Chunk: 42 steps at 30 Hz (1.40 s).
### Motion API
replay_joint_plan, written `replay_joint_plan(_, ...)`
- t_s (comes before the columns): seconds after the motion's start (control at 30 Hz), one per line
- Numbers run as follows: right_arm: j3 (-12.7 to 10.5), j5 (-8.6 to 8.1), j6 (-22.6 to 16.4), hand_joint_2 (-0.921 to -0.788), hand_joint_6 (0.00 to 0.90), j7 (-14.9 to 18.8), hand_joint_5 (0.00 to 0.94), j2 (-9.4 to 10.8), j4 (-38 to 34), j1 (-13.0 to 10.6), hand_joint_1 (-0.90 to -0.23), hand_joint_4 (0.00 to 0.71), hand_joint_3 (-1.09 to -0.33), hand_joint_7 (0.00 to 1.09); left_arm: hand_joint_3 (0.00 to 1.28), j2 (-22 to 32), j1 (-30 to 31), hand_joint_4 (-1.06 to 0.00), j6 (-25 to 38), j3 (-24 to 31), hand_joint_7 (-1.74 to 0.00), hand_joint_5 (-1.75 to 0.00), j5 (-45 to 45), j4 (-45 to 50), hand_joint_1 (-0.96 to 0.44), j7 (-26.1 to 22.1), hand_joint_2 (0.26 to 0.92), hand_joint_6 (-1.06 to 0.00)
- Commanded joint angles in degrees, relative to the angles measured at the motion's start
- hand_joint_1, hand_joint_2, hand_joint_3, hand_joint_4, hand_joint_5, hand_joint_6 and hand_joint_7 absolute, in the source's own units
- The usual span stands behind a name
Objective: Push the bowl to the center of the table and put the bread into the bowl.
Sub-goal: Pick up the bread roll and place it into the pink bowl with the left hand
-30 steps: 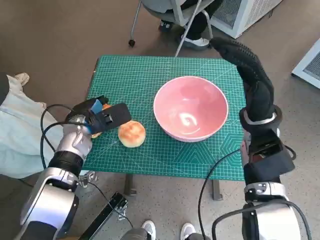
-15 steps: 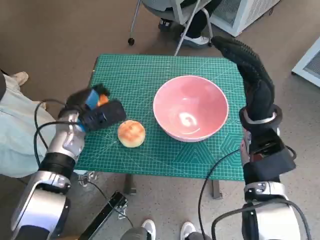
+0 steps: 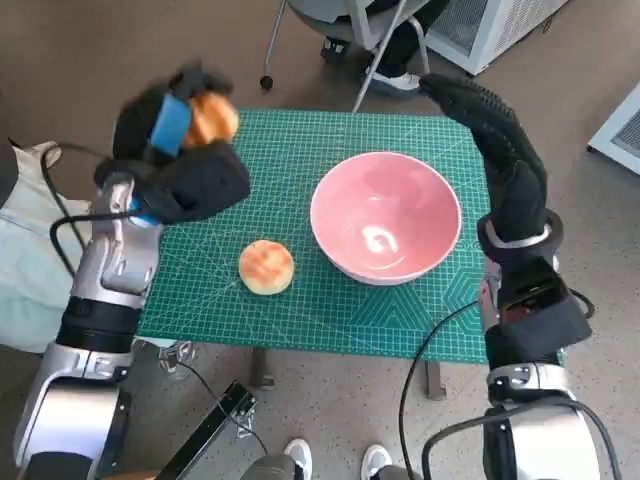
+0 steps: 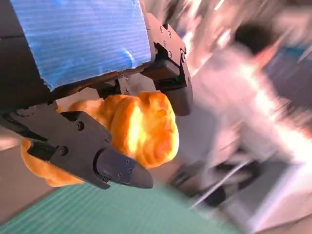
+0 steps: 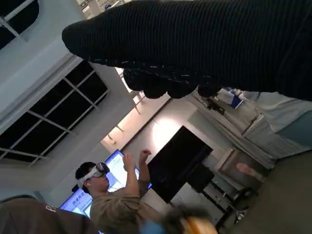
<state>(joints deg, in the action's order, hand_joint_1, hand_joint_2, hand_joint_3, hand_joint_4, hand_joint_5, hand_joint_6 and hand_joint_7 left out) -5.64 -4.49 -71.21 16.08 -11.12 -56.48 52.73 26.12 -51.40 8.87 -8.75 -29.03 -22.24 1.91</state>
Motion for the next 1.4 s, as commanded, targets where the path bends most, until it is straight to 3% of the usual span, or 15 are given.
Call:
replay_joint_plan(0.03,0.1,-0.74,0.7,-0.921,-0.001,1.0,0.0,0.0,-0.3,-1.3,-0.606,0.317,-0.712,0.81,0.04,-3.5,-2.4,-0.8,-1.4,-1.3,-1.15,-1.05,0.0,2.7,0.0,0.7,0.904,-0.65)
replay_joint_plan(0.2,0.1,-0.42,0.7,-0.921,-0.001,0.7,0.0,0.1,0.3,-1.5,-0.614,0.317,-0.71,0.81,0.03,-6.2,-4.3,-0.81,-7.7,-4.2,-1.14,-1.04,0.6,0.5,0.0,-0.8,0.905,-0.66)
replay_joint_plan(0.53,0.1,-0.57,0.6,-0.921,-0.001,0.8,0.0,-0.2,1.0,-2.4,-0.608,0.317,-0.71,0.81,0.03,-11.0,-8.5,-0.77,-26.2,-8.1,-1.18,-1.07,1.9,-18.1,0.0,-0.3,0.919,-0.62)
replay_joint_plan(0.93,-0.2,-0.57,0.4,-0.921,-0.001,0.8,0.0,-1.0,1.7,-3.4,-0.58,0.31,-0.706,0.78,0.07,-15.4,-11.4,-0.73,-27.6,-13.1,-1.23,-1.1,-2.9,-31.0,0.0,1.5,0.92,-0.59)
replay_joint_plan(1.03,-0.3,-0.31,0.3,-0.921,-0.001,0.6,0.001,-1.2,2.0,-3.7,-0.575,0.31,-0.705,0.78,0.1,-16.2,-12.3,-0.69,-27.0,-13.3,-1.26,-1.14,-1.9,-34.1,0.0,-3.0,0.921,-0.55)
replay_joint_plan(1.1,-0.3,-0.4,0.3,-0.921,-0.001,0.6,0.001,-1.3,2.1,-3.8,-0.583,0.31,-0.702,0.78,0.22,-16.4,-13.1,-0.58,-26.8,-13.4,-1.38,-1.29,-0.8,-36.2,0.0,-8.2,0.921,-0.39)
replay_joint_plan(1.13,-0.3,-0.44,0.3,-0.921,-0.001,0.6,0.001,-1.3,2.1,-3.9,-0.586,0.31,-0.701,0.78,0.22,-16.4,-13.4,-0.48,-26.8,-13.4,-1.28,-1.17,-0.3,-37.1,-0.03,-10.8,0.905,-0.32)
replay_joint_plan(1.2,-0.4,-0.39,0.3,-0.921,-0.001,0.5,0.002,-1.4,2.2,-4.0,-0.595,0.312,-0.698,0.78,0.2,-16.0,-14.1,-0.24,-26.1,-13.4,-0.9,-0.65,0.9,-38.0,-0.09,-17.5,0.879,-0.15)
replay_joint_plan(1.23,-0.4,-0.38,0.3,-0.921,-0.001,0.4,0.003,-1.4,2.2,-4.0,-0.597,0.312,-0.697,0.79,0.17,-15.8,-14.4,-0.18,-25.5,-13.3,-0.79,-0.45,1.4,-38.2,-0.11,-20.5,0.88,-0.1)
replay_joint_plan(1.33,-0.5,-0.31,0.2,-0.921,-0.001,0.3,0.004,-1.5,2.1,-4.0,-0.597,0.315,-0.696,0.79,0.11,-15.2,-14.7,-0.06,-24.8,-13.0,-0.53,-0.15,2.4,-38.2,-0.13,-25.6,0.863,-0.03)
replay_joint_plan(1.4,-0.6,-0.15,0.1,-0.921,-0.001,0.1,0.005,-1.5,2.2,-4.1,-0.594,0.317,-0.696,0.79,0.09,-14.6,-14.4,-0.03,-24.8,-12.8,-0.45,-0.07,2.8,-37.4,-0.14,-27.4,0.851,-0.02)
